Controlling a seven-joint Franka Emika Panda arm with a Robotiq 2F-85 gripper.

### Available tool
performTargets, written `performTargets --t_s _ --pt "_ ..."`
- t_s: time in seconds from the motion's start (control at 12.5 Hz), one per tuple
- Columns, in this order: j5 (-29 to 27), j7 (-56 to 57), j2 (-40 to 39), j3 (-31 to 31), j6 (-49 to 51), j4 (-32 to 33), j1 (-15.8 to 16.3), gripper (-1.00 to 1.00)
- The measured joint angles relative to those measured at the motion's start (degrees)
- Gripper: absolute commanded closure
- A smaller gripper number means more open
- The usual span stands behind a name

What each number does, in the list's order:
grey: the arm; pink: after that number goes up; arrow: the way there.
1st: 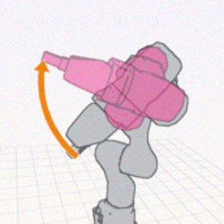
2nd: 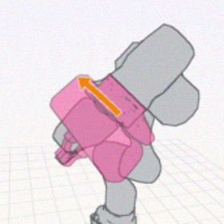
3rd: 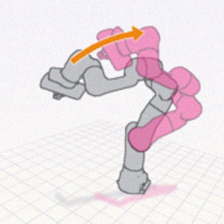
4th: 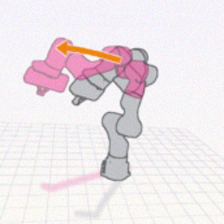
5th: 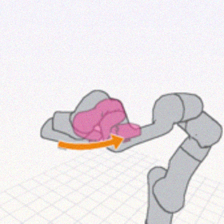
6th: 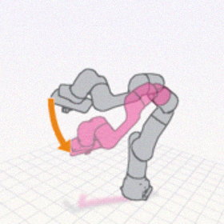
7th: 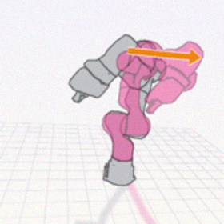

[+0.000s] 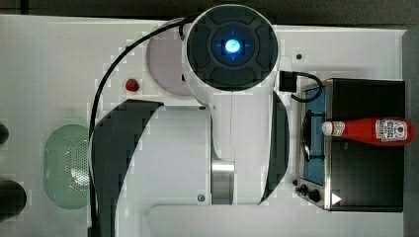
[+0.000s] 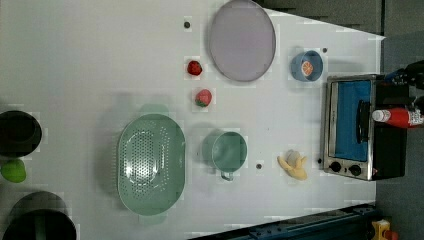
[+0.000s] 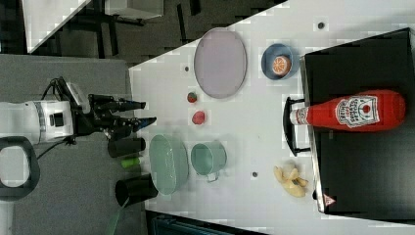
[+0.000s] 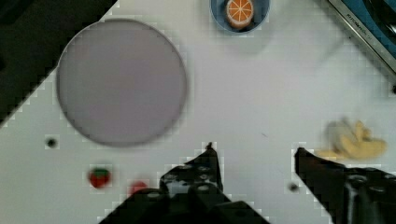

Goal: Pick Ketchup from oven and place it on table.

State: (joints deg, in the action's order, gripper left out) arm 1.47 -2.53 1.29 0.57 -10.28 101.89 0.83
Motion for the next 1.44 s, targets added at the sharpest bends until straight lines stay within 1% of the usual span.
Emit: performTargets --t_s 0.16,0.24,0.4,0.56,0.72,0.88,0.96,1.12,1.2,1.36,1.44 --pt "-0.1 0.0 7.3 1.2 8.8 5.7 0.4 -0.82" --pt "-0.6 0.0 10.9 2.6 10.1 6.9 1.0 -0.99" --pt "-0.8 0.0 16.0 4.3 9.8 5.4 0.3 -1.00" --pt "-2.1 -0.1 17.1 5.6 7.0 2.2 -0.1 -1.00" --pt "-1.5 -0.2 16.4 6.6 6.7 1.1 0.1 -1.00" --pt "-2.3 -0.2 13.5 8.1 4.7 1.6 0.2 -1.00" --pt "-2.1 -0.1 11.5 10.0 4.2 2.0 0.4 -1.00" --pt "-1.5 -0.1 6.5 15.3 1.7 2.1 0.1 -1.00" --pt "-0.9 -0.1 4.2 17.3 -0.8 2.4 -0.7 -1.00" --pt "-0.9 0.0 0.9 21.8 -3.9 3.1 -1.3 -1.00" --pt "-0.7 0.0 -0.6 24.1 -6.9 3.5 -1.4 -1.00"
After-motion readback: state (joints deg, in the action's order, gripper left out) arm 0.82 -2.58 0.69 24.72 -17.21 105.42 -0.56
